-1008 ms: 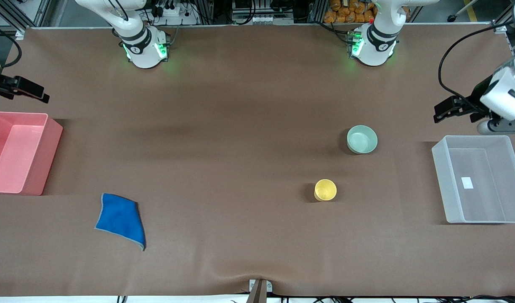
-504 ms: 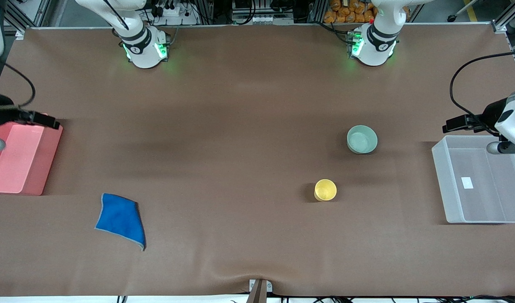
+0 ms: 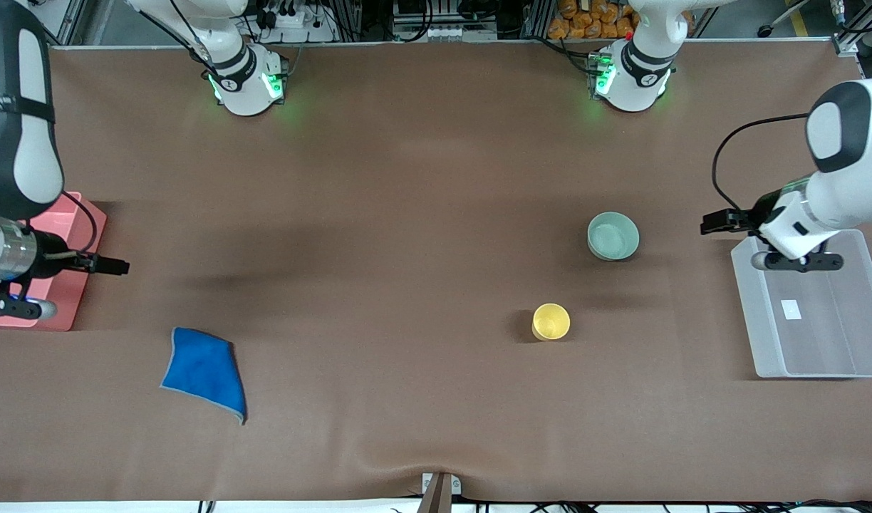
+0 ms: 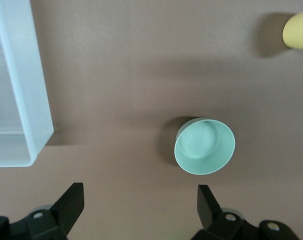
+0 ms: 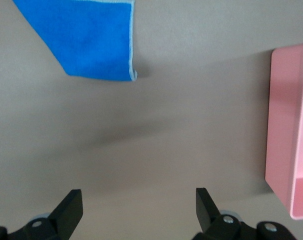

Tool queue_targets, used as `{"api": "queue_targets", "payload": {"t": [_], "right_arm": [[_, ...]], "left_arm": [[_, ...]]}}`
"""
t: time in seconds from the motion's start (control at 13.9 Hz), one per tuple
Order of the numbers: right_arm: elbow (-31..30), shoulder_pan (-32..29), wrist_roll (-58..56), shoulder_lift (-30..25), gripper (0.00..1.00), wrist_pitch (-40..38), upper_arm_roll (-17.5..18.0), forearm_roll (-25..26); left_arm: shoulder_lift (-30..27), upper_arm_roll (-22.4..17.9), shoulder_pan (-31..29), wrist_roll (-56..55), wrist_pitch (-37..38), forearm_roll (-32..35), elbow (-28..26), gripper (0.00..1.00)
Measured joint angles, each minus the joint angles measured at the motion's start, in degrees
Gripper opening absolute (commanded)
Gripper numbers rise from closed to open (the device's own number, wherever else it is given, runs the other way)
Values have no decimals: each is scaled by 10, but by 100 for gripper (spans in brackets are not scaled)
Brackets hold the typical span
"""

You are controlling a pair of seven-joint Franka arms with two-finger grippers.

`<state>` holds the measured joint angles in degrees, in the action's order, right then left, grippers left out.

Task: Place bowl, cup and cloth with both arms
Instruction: 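Lower the right gripper onto the cloth while the left gripper grasps the bowl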

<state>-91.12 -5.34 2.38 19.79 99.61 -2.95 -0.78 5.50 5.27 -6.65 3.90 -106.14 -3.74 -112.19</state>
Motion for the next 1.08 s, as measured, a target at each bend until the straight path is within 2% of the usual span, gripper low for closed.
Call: {"api": "queue_targets", "payload": {"t": [0.14, 0.36, 0.72, 0.94, 1.08], "right_arm": [[1, 0, 0, 15, 100, 15, 0, 0], [1, 0, 0, 37, 100, 57, 0, 0], [1, 3, 0, 86, 100, 161, 4, -1], [1, 7, 2, 125, 100, 247, 6, -4], [1, 9, 3, 155, 100, 297, 7, -25]], "left_arm": [[-11, 3, 0, 0, -10, 0, -26, 100], [-29, 17, 0, -7, -67, 0, -93, 100], [-30, 51, 1, -46, -203, -2, -210, 100], [-29, 56, 0, -50, -276, -2, -273, 100], [-20, 56, 1, -59, -330, -2, -305, 100]]}}
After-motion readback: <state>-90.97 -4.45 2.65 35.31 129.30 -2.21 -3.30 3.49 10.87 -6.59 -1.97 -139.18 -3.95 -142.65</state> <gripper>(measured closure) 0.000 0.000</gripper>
